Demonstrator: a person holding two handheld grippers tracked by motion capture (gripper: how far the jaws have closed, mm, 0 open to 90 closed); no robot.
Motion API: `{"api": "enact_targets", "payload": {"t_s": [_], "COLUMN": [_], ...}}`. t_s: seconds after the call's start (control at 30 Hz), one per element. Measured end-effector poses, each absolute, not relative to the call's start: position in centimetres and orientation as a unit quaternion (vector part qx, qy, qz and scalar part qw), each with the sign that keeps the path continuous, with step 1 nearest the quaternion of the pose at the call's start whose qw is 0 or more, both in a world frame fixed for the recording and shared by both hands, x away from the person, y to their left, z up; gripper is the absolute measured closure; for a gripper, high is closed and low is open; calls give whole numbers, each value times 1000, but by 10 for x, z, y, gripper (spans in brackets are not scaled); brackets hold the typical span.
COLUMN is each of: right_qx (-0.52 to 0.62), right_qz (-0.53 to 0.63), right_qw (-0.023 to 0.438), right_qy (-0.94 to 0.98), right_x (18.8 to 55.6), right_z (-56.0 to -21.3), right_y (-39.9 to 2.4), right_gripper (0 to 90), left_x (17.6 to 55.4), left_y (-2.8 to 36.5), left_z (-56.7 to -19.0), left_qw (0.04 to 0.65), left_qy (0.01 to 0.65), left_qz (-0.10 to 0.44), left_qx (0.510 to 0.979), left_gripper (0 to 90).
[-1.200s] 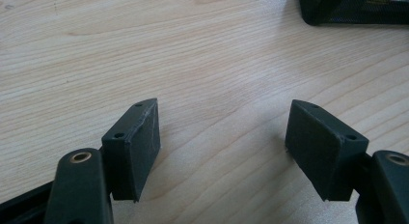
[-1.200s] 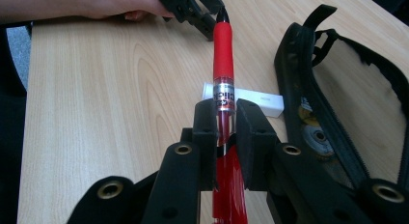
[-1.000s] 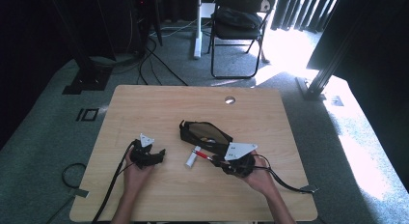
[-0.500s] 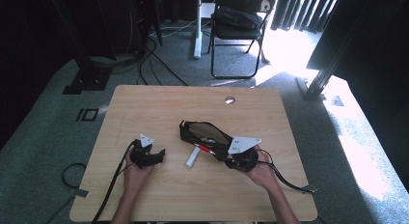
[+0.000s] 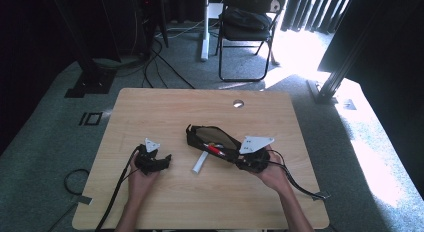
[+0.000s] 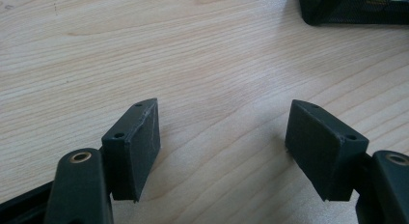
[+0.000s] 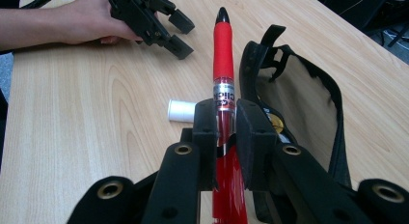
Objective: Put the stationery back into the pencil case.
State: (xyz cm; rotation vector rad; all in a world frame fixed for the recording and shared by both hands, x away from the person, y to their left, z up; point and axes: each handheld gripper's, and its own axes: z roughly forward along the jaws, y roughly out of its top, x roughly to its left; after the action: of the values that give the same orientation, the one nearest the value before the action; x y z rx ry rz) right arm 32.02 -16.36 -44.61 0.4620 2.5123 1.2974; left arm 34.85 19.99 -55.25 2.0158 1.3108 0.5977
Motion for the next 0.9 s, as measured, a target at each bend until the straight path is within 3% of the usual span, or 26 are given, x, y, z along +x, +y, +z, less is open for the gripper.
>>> {"api": "enact_targets", "payload": {"t_s": [0.9], "right_qx": [169], "right_qz": [455], "right_qw": [149], "right_qy": [862], "right_x": [338], "right_z": [-431], "right_y": [-167], "right_gripper": [795], "left_x": [348], "left_y": [200], "left_z": [-552], "left_qw": [325], "left_qy": [500], "left_qz": [227], "left_qx": [769], "left_gripper": [287]}}
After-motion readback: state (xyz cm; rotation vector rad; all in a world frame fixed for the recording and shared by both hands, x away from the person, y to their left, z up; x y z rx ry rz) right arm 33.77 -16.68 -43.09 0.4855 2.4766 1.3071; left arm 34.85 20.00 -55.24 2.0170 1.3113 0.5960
